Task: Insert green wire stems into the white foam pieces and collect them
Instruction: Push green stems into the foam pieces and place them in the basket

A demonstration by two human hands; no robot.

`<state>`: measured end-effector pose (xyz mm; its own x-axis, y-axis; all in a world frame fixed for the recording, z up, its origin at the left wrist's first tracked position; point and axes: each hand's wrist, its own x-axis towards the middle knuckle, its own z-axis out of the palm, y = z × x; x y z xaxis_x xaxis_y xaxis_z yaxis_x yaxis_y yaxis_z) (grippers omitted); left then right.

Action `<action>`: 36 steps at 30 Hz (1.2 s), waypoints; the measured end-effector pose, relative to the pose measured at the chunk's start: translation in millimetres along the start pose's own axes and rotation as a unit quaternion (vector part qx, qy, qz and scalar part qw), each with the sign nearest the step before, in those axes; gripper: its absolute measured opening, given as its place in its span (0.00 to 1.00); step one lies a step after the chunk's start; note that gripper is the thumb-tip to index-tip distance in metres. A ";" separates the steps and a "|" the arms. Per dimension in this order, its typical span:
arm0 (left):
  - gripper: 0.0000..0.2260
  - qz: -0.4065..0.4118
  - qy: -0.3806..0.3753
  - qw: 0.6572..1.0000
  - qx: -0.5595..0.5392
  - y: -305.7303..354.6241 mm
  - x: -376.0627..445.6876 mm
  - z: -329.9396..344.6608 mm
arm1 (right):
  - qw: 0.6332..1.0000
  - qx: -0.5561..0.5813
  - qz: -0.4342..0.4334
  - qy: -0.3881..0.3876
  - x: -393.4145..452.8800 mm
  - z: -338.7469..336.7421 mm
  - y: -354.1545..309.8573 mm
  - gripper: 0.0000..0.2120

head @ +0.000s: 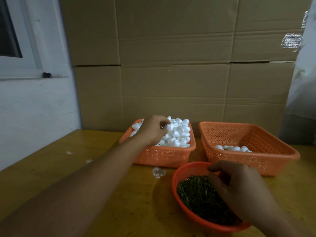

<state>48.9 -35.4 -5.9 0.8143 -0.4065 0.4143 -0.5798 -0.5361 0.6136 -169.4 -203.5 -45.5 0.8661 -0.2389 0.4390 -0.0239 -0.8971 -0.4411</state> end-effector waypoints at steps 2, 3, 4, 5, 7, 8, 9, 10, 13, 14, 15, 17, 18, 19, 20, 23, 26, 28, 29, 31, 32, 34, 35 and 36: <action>0.08 0.031 0.035 0.998 -0.045 9.8 -15.4 0.1 | 1.000 -0.015 0.004 -0.011 0.2 0.0 0.2 0.09; 0.08 0.046 0.048 0.996 -0.063 14.9 -24.4 0.7 | 1.000 -0.022 0.005 -0.015 0.2 0.2 0.6 0.10; 0.08 0.060 0.057 0.993 -0.085 19.6 -33.7 1.8 | 0.999 -0.028 0.007 -0.021 0.1 -0.1 0.7 0.10; 0.08 0.073 0.060 0.990 -0.105 24.7 -43.9 3.1 | 0.999 -0.033 0.007 -0.029 0.0 0.0 1.2 0.11; 0.07 0.089 0.045 0.985 -0.140 32.7 -63.1 8.3 | 0.997 -0.049 0.006 -0.051 0.1 0.3 3.3 0.13; 0.07 0.094 0.033 0.983 -0.156 35.7 -72.0 11.6 | 0.996 -0.059 0.005 -0.067 0.3 0.3 3.6 0.13; 0.08 0.097 0.021 0.980 -0.170 38.3 -80.6 14.7 | 0.994 -0.069 0.003 -0.081 0.6 0.7 4.2 0.13; 0.10 0.096 0.008 0.978 -0.185 39.6 -87.7 17.9 | 0.993 -0.077 0.004 -0.094 0.7 0.7 3.8 0.13; 0.15 0.102 -0.017 0.974 -0.203 39.6 -105.3 25.3 | 0.990 -0.086 0.006 -0.111 -0.3 2.2 3.2 0.13; 0.15 0.108 -0.022 0.973 -0.202 39.0 -109.7 27.1 | 0.990 -0.087 0.006 -0.114 -1.0 2.5 2.6 0.13; 0.14 0.112 -0.028 0.973 -0.201 38.7 -113.6 28.4 | 0.990 -0.085 0.003 -0.115 -1.4 3.3 2.7 0.12; 0.12 0.118 -0.032 0.973 -0.197 37.9 -118.1 31.3 | 0.989 -0.090 -0.006 -0.115 -1.3 3.5 2.6 0.11; 0.12 0.119 -0.031 0.973 -0.196 37.4 -119.4 32.6 | 0.989 -0.098 -0.009 -0.115 -1.4 2.7 2.1 0.11; 0.11 0.120 -0.031 0.972 -0.199 37.3 -120.6 33.1 | 0.988 -0.104 -0.014 -0.114 -1.3 2.7 3.0 0.11; 0.10 0.119 -0.035 0.970 -0.208 37.5 -121.5 33.3 | 0.986 -0.115 -0.017 -0.119 -1.1 2.3 3.3 0.10; 0.10 0.102 -0.071 0.959 -0.257 37.6 -124.8 34.2 | 0.981 -0.127 -0.033 -0.141 -1.0 1.4 4.4 0.07; 0.16 0.104 -0.097 0.953 -0.269 34.9 -127.9 35.4 | 0.973 -0.147 -0.038 -0.177 0.3 1.3 2.8 0.08; 0.16 0.111 -0.100 0.952 -0.266 35.5 -129.3 35.3 | 0.963 -0.167 -0.039 -0.210 2.3 3.2 2.0 0.14; 0.14 0.113 -0.099 0.952 -0.267 36.0 -129.6 35.0 | 0.959 -0.173 -0.039 -0.221 4.6 4.9 2.2 0.15; 0.11 0.117 -0.093 0.952 -0.266 38.0 -130.2 34.6 | 0.954 -0.182 -0.036 -0.235 6.6 7.9 -0.1 0.15; 0.10 0.117 -0.089 0.953 -0.264 38.7 -130.3 34.8 | 0.952 -0.187 -0.037 -0.240 6.6 9.1 -1.8 0.14; 0.08 0.113 -0.079 0.956 -0.260 39.5 -130.2 35.8 | 0.952 -0.189 -0.033 -0.237 7.7 12.9 -2.0 0.14; 0.09 0.108 -0.072 0.957 -0.260 39.5 -130.1 36.2 | 0.954 -0.187 -0.031 -0.234 8.6 14.4 -1.9 0.13; 0.09 0.102 -0.068 0.957 -0.264 39.6 -130.4 36.9 | 0.954 -0.189 -0.026 -0.233 9.2 14.8 -2.7 0.12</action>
<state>-81.3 -30.8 -60.5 0.6539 -0.5752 0.4915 -0.6017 -0.0017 0.7987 -154.0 -197.8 -51.9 0.9967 -0.0786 0.0184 -0.0770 -0.9941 -0.0766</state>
